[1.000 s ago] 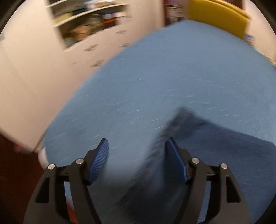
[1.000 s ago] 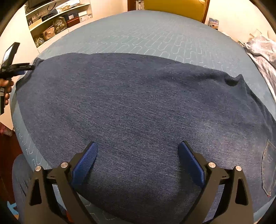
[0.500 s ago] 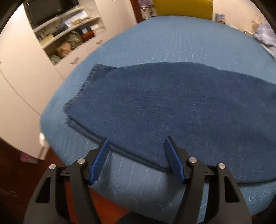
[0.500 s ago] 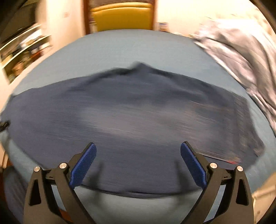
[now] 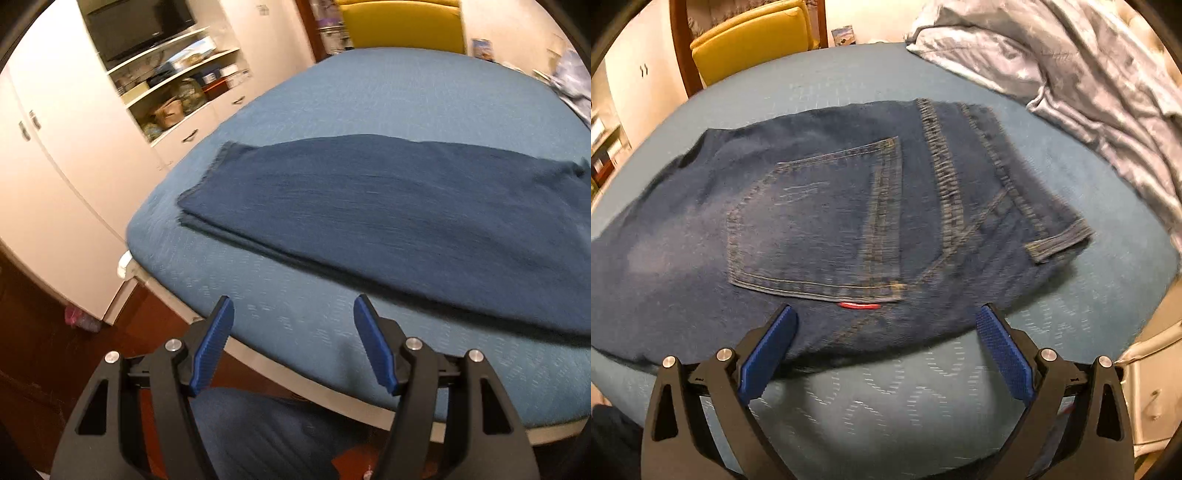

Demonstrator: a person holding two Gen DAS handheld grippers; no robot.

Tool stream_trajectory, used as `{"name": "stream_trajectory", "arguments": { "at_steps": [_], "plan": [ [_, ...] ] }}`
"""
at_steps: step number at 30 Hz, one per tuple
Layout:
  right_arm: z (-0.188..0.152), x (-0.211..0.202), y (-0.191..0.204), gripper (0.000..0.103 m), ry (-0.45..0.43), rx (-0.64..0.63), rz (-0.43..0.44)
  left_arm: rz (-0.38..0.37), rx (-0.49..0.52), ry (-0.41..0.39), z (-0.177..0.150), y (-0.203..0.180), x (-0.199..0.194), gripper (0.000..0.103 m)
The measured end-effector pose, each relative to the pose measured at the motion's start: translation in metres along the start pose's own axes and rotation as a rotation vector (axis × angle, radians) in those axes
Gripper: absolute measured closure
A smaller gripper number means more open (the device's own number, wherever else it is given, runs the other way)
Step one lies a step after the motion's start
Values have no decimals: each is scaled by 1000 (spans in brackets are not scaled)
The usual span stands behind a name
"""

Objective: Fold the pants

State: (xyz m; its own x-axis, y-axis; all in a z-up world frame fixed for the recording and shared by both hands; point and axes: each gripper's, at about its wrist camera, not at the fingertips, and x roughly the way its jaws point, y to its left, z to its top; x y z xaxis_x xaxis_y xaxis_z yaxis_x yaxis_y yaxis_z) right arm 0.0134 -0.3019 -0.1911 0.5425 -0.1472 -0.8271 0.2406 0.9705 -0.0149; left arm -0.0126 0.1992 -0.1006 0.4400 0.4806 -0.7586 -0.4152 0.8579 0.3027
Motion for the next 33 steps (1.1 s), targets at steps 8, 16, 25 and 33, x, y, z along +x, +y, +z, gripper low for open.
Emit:
{"name": "stream_trajectory", "arguments": {
  "at_steps": [8,16,25,33],
  "plan": [
    [-4,-28,-6,6,-22,-44,-75,-45,117,-61,6,-51,-19,34],
    [0,-61,5,6,-170,-80,-6,-166,213,-119,11,-116,-30,29],
    [1,2,-28,6,-11,27,54,-468,91,-11,5,-106,23,24],
    [-2,3,-26,5,-24,32,66,-562,71,-37,5,-68,42,26]
  ]
}}
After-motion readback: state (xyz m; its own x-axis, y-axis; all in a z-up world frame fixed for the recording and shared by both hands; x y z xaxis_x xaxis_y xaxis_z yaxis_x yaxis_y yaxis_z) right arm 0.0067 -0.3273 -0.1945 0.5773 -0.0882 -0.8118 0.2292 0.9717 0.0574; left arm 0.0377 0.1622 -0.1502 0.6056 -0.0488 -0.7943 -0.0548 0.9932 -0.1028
